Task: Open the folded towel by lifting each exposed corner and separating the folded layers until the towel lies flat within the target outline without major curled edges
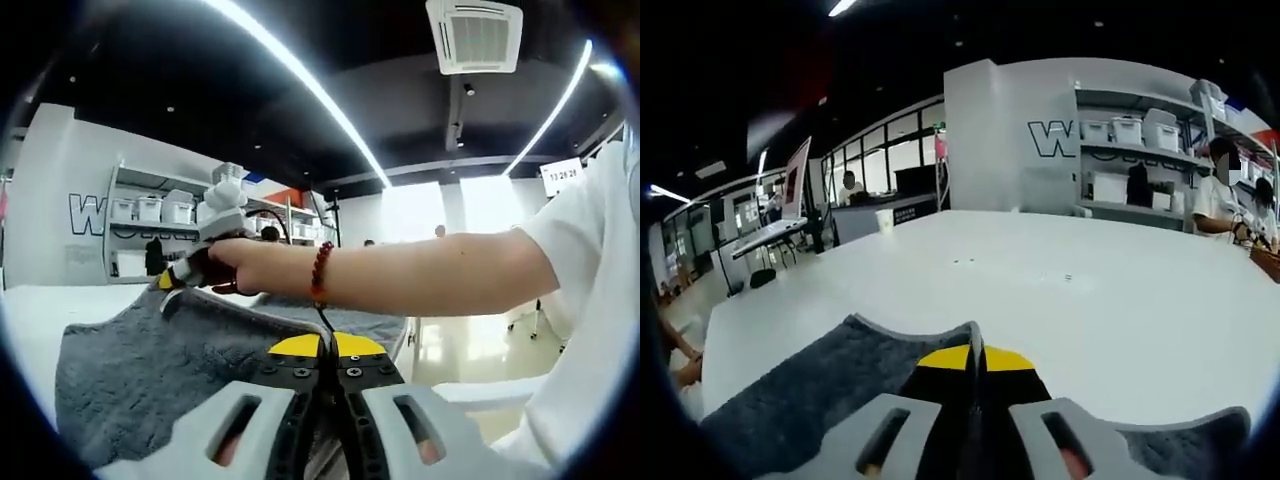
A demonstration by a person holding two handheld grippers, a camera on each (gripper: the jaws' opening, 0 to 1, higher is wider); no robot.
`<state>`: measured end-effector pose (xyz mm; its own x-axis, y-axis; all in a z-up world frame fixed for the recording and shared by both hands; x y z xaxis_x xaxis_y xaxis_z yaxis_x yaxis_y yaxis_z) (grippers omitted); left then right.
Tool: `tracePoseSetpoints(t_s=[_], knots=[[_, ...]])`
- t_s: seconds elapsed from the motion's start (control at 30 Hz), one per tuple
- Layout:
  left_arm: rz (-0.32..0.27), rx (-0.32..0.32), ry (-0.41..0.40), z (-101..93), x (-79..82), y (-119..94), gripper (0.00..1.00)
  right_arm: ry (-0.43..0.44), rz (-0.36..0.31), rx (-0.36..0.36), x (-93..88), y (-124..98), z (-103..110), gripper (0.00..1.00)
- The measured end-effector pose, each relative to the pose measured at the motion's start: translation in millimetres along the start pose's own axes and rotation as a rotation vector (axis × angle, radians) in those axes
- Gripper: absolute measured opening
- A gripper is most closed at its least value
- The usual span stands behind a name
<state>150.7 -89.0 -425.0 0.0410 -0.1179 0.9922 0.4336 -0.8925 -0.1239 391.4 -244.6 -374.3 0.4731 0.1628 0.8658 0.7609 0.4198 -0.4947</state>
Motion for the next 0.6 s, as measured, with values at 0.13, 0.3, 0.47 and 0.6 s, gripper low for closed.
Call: tracePoseSetpoints(t_s=[0.13, 0.3, 0.47, 0.6], knots=[[-0.002, 0.008, 0.004, 2.6, 0.0, -0.5, 0.02, 0.009, -0.001, 0.001, 1.7, -1.0, -1.8, 0.00], [-0.026, 0.001, 0.005, -10.5, 1.7, -12.0, 0.02, 0.006, -0.008, 0.001, 1.7, -3.1, 2.4, 0.00], [-0.028, 0.001, 0.006, -7.9, 2.3, -9.0, 0.02, 0.009, -0.006, 0.002, 1.7, -2.9, 4.0, 0.00], [-0.032, 0.008, 0.006, -5.4, 3.9, -9.9, 0.02, 0.010, -0.014, 0.001, 6.3, -4.0, 6.6, 0.00]])
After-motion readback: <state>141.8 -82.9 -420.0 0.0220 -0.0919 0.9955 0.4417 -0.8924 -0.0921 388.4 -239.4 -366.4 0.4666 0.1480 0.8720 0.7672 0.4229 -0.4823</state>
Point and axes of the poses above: the point that each gripper's makers call its tool centre point, and the gripper's own axes: y roughly forward along the fingers, z roughly to its left, x roughly out of its top, the point moved 10 cm from there along -y, roughly backward along the fingers, and after that the axes turned 10 degrees about z, right-handed, at the moved point
